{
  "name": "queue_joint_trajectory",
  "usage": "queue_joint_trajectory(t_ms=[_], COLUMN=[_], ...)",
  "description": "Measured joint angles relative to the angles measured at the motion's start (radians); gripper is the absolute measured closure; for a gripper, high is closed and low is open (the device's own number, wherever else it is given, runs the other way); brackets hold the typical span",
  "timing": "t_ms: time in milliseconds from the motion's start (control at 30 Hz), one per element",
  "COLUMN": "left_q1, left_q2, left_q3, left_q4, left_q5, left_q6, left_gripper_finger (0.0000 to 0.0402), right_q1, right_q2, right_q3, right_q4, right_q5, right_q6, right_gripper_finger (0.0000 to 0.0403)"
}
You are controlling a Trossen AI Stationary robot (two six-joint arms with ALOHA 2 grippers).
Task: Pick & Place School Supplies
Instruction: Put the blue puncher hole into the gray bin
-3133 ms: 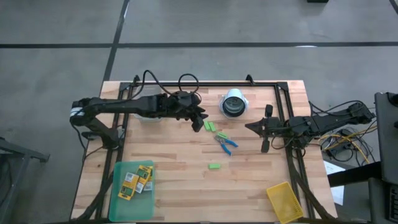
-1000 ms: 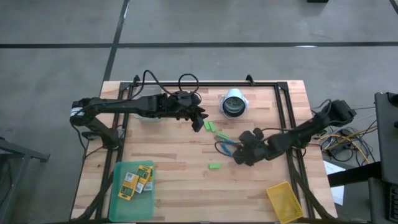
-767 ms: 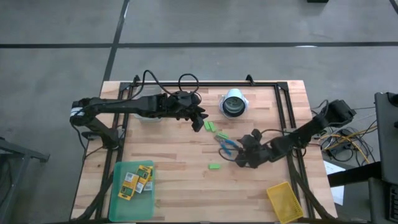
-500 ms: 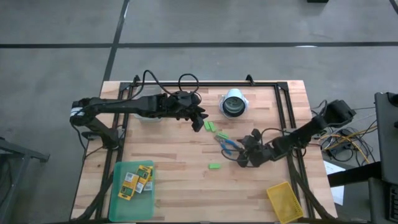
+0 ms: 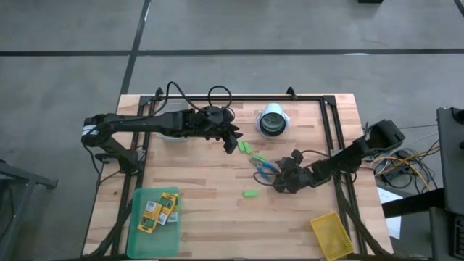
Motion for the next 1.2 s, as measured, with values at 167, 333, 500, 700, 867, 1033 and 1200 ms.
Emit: queue_joint_trajectory(t_ms=[167, 333, 500, 700, 867, 1033, 1200], left_q1=[0.001, 0.001, 0.001, 0.001, 0.0, 0.0, 0.0], left_q2=[0.0, 0.0, 0.0, 0.0, 0.0, 0.0, 0.0], left_q3=[0.0, 0.0, 0.0, 0.0, 0.0, 0.0, 0.0], left_q4=[0.0, 0.0, 0.0, 0.001, 0.001, 0.001, 0.001], left_q5=[0.0, 0.0, 0.0, 0.0, 0.0, 0.0, 0.0], left_q6=[0.0, 0.0, 0.0, 0.0, 0.0, 0.0, 0.0], left_gripper_finger=[0.025, 0.025, 0.025, 0.025, 0.025, 0.025, 0.025], right_q1=[-0.017, -0.019, -0.019, -0.019, -0.017, -0.017, -0.018], right_q2=[0.049, 0.077, 0.087, 0.073, 0.065, 0.06, 0.058], right_q3=[0.004, 0.004, 0.005, 0.005, 0.008, 0.026, 0.032], right_q4=[0.039, 0.077, 0.087, 0.085, 0.082, 0.086, 0.085], right_q5=[-0.005, -0.023, -0.045, -0.063, -0.074, -0.073, -0.066], right_q6=[0.0, 0.021, 0.076, 0.055, 0.029, 0.022, 0.004], right_gripper_finger=[0.0236, 0.0242, 0.026, 0.0292, 0.0332, 0.0368, 0.0369])
